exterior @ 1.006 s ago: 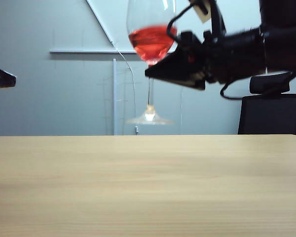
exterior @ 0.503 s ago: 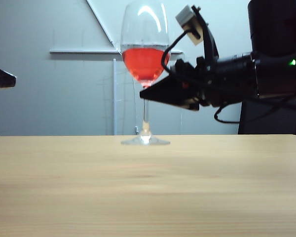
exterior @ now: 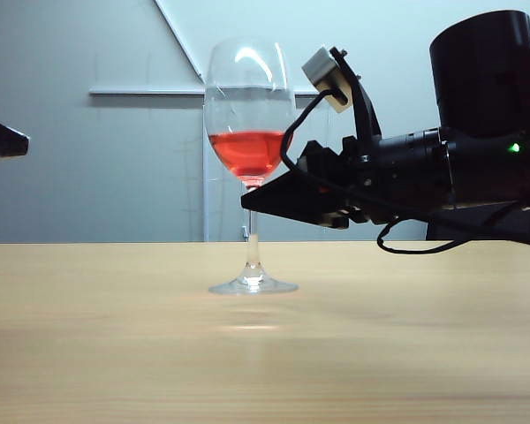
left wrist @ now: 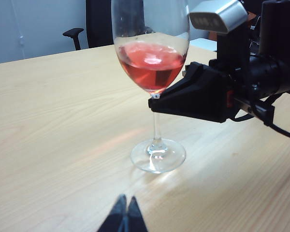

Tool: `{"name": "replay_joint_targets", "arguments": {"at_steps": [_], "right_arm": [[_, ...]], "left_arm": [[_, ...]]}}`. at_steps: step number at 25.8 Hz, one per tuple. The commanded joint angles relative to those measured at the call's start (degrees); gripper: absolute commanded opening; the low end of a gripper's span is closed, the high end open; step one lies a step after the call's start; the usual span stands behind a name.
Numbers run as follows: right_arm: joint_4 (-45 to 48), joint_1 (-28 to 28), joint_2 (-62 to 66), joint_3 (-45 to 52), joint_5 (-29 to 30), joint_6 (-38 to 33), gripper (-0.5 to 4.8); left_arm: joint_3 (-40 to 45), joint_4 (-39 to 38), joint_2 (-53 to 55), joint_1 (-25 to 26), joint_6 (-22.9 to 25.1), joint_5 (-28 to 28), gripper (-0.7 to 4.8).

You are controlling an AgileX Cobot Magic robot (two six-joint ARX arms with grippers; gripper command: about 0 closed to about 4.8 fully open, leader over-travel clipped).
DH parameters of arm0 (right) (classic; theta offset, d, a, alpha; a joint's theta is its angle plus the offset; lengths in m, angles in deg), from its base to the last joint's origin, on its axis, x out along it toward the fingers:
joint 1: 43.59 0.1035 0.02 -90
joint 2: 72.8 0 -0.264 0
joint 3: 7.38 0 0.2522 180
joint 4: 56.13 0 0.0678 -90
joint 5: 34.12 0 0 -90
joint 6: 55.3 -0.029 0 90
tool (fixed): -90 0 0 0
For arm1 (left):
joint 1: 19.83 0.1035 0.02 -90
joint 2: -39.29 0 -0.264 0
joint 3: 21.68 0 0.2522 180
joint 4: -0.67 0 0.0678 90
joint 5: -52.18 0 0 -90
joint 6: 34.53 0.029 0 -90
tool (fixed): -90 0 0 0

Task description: Gently pick up the goblet, rotate it counterclockwise for two full turns (viewing from above), and then place it back on the table.

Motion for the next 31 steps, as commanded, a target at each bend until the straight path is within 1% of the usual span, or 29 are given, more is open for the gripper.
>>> {"name": "replay_joint_targets", "arguments": {"at_steps": [1,16,21,24,31], "right_arm": [[3.50,0.13,-0.20,-0.31,0.39,0.57,-0.05],[3.82,0.13,1.64,-0.24,0.61,1.36,-0.05],[3.91,0.87,1.97,-0.17,0.33,2.82,-0.05],[4.09,1.40,2.01,0.52,0.11,4.90,-0.05],[7.15,1.42,2.05,3.50,-1.16,5.42,-0.05]], "left_arm": [[-0.22,0.50,0.09,-0.04,0.00,0.09,-0.05],[-0.22,0.50,0.09,-0.04,0.00,0.07,-0.05],[-0.22,0.50,0.09,-0.04,0.00,0.07,-0.05],[-0.22,0.50,0.09,-0.04,0.00,0.07,-0.05],[-0.22,0.50,0.09,-0.04,0.00,0.09,-0.05]]}}
